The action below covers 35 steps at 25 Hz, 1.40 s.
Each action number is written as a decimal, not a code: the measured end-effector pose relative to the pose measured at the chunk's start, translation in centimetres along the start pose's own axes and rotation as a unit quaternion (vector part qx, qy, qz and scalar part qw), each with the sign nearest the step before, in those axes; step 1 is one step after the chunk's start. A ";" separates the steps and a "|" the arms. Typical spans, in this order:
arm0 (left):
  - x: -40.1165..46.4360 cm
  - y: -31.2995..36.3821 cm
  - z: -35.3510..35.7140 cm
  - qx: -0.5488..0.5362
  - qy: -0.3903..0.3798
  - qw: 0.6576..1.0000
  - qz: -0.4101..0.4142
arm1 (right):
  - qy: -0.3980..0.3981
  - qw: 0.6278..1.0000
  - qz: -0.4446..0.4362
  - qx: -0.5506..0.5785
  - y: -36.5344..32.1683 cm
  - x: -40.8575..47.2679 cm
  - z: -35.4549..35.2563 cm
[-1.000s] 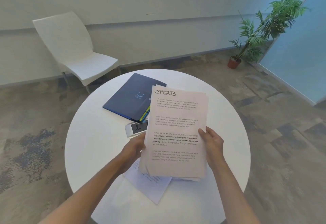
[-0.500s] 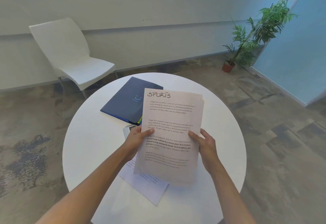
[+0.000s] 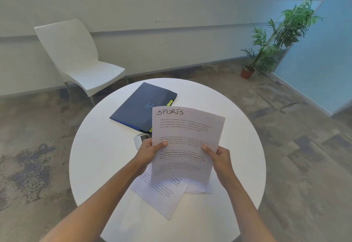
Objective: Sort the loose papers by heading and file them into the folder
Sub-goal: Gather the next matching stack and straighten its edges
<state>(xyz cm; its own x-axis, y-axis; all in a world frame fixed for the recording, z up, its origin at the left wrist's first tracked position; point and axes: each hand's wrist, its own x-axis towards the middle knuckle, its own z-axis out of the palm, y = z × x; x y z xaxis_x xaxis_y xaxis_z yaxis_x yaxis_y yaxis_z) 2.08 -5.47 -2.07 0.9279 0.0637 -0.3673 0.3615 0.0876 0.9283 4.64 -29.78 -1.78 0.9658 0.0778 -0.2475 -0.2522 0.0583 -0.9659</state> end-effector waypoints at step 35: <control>-1.6 -2.6 0.7 -0.052 -0.014 0.991 -0.123 | 0.055 0.996 0.067 0.017 3.5 -1.9 -0.5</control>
<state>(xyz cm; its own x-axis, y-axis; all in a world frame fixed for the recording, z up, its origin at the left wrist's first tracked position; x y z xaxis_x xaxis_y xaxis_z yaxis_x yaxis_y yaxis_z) -0.28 -6.47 -3.81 0.8158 -0.0003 -0.5784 0.5669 0.1981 0.7996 1.94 -30.19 -4.75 0.9239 -0.0218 -0.3820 -0.3789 0.0876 -0.9213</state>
